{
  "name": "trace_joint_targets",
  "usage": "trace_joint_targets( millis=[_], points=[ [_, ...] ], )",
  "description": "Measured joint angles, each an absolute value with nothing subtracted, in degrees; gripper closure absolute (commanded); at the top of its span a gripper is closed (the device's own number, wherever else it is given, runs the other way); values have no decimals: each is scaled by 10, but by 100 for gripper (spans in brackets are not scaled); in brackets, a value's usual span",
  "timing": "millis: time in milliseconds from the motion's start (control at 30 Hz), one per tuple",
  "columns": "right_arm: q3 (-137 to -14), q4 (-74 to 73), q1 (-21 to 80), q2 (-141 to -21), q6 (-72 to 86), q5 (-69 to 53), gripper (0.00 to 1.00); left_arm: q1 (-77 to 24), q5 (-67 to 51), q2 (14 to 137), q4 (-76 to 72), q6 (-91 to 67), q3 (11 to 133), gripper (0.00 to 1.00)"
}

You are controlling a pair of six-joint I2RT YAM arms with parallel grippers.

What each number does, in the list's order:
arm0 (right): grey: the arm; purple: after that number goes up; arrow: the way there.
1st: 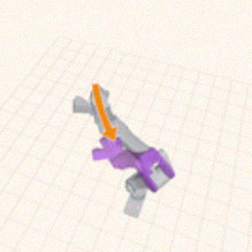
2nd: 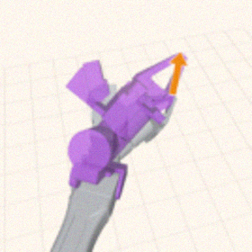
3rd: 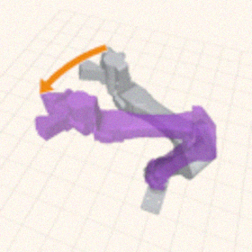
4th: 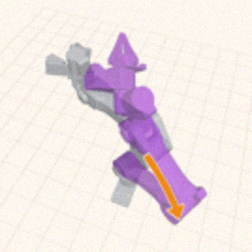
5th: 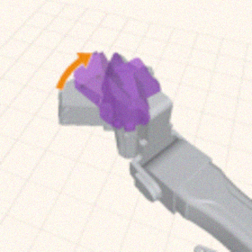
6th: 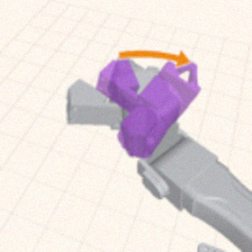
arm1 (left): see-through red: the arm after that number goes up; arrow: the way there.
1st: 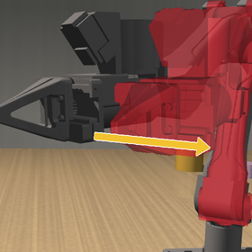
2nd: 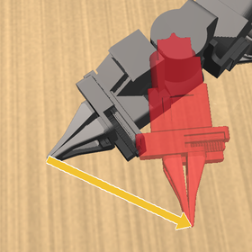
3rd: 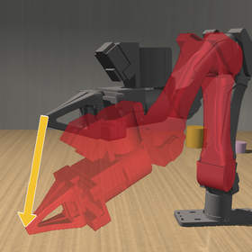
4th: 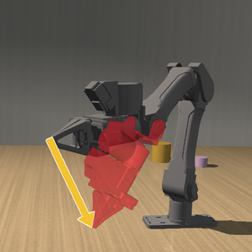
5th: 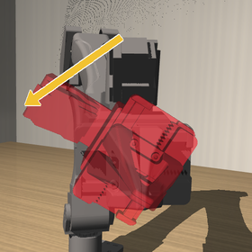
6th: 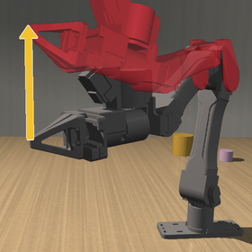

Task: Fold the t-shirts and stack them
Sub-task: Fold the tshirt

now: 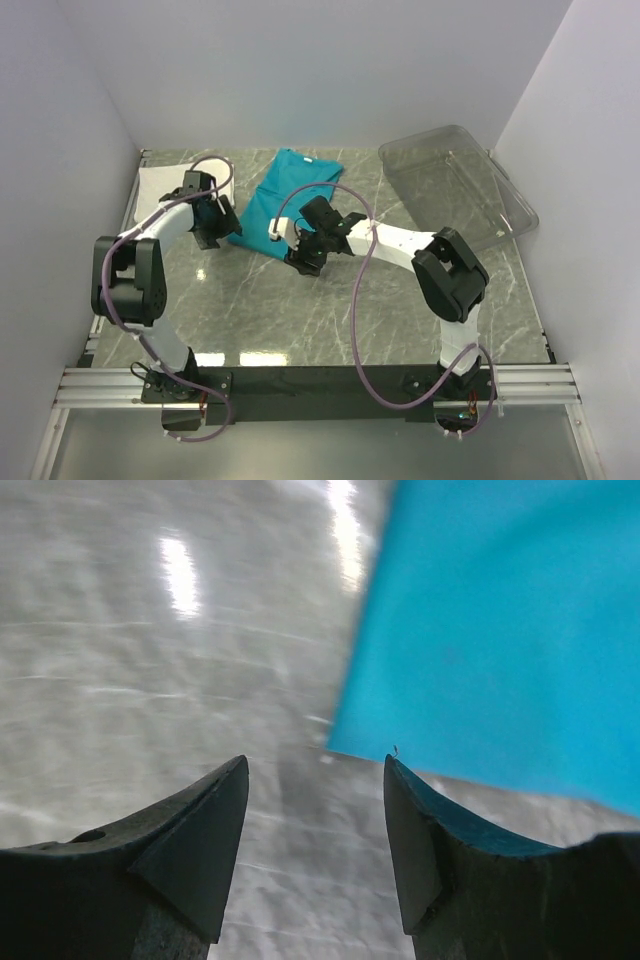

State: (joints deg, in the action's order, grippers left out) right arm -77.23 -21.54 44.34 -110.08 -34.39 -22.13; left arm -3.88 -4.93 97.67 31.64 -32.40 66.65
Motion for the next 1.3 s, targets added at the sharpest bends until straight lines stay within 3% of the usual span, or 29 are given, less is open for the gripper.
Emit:
trace_joint_targets(
  millis=[100, 300, 533, 733, 833, 933, 967, 1000, 1067, 1100, 1300],
  points=[
    [-772, -203, 441, -1104, -333, -189, 36, -39, -53, 999, 296, -332, 670, 28],
    [-779, -194, 442, -1121, -322, -164, 37, -38, -47, 1047, 284, -357, 702, 42],
    [-787, -196, 446, -1149, -314, -155, 37, -38, -46, 1082, 279, -378, 714, 46],
    [-810, -198, 448, -1161, -308, -145, 40, -38, -41, 1084, 277, -384, 714, 61],
    [-814, -197, 449, -1170, -305, -141, 48, -38, -37, 1086, 276, -384, 714, 66],
    [-816, -199, 449, -1177, -302, -141, 72, -38, -36, 1089, 273, -387, 714, 77],
    [-818, -200, 450, -1178, -301, -139, 85, -38, -36, 1091, 271, -387, 714, 78],
    [-818, -201, 450, -1179, -302, -140, 90, -38, -36, 1092, 270, -387, 714, 80],
    [-821, -202, 450, -1181, -300, -138, 100, -38, -37, 1093, 267, -387, 714, 94],
    [-822, -202, 450, -1181, -300, -140, 100, -38, -38, 1093, 267, -387, 714, 100],
    [-800, -202, 450, -1168, -306, -177, 100, -38, -54, 1069, 247, -386, 679, 100]
  ],
)
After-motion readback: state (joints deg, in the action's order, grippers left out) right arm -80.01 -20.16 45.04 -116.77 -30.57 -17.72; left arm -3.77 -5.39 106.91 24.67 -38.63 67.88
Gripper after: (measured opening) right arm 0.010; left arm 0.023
